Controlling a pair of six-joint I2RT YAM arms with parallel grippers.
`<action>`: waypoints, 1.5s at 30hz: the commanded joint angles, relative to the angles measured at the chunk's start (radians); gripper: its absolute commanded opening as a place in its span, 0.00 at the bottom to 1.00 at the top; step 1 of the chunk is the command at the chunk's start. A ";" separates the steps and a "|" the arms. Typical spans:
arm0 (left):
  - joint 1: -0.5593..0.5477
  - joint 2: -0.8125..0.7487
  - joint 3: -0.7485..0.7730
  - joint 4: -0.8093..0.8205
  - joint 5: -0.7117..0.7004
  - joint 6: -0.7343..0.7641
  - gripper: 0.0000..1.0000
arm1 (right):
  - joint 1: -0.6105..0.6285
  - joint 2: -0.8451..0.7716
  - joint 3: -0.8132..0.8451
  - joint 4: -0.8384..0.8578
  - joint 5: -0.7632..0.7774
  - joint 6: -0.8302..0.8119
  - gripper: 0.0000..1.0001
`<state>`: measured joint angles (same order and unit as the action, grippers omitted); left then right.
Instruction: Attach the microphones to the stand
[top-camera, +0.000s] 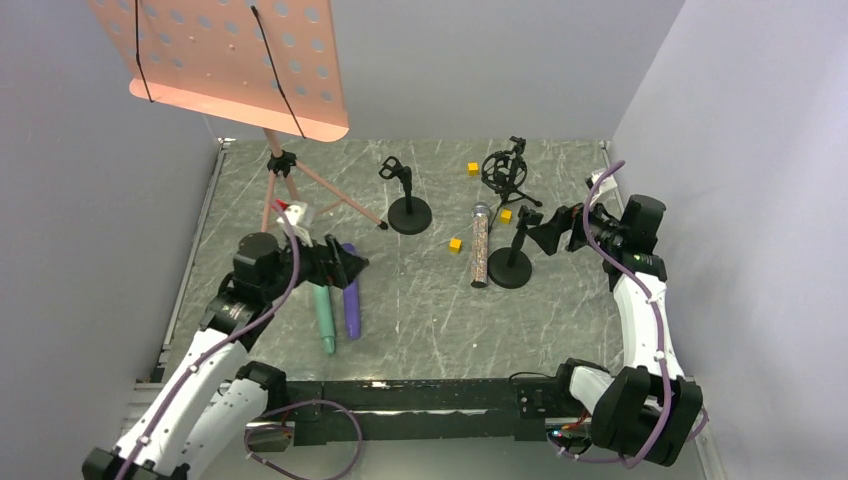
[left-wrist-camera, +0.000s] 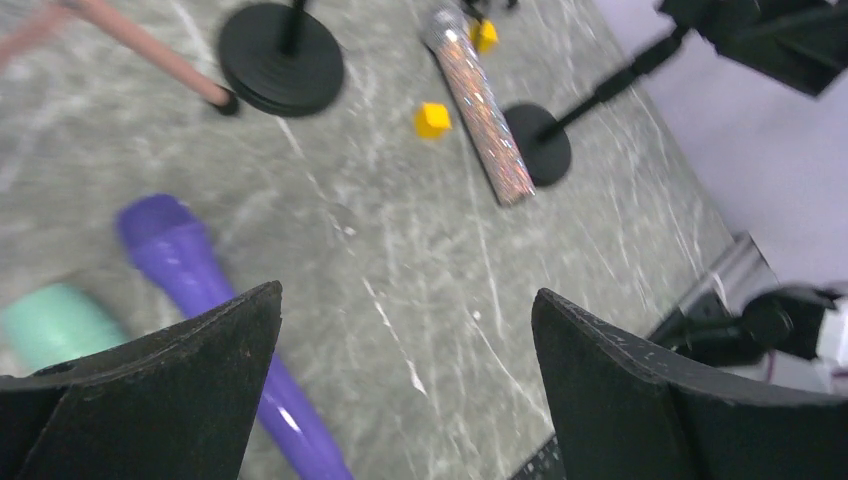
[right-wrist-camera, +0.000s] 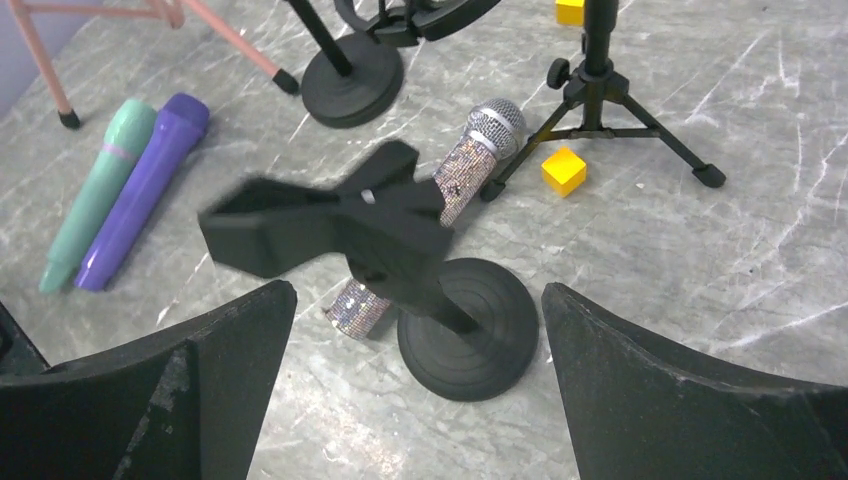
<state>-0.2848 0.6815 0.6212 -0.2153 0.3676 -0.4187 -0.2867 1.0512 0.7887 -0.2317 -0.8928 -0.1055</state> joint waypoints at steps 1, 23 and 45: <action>-0.158 0.056 0.048 0.036 -0.070 -0.031 0.99 | -0.002 0.017 0.048 -0.052 -0.067 -0.119 1.00; -0.649 0.644 0.500 0.106 -0.341 -0.052 0.99 | -0.015 0.050 0.143 -0.164 0.103 -0.157 1.00; -0.754 1.179 1.154 -0.063 -0.389 0.068 0.78 | -0.060 0.007 0.154 -0.156 0.167 -0.139 1.00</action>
<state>-1.0138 1.8194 1.6650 -0.2352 0.0349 -0.3771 -0.3393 1.0805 0.8989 -0.4038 -0.7341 -0.2436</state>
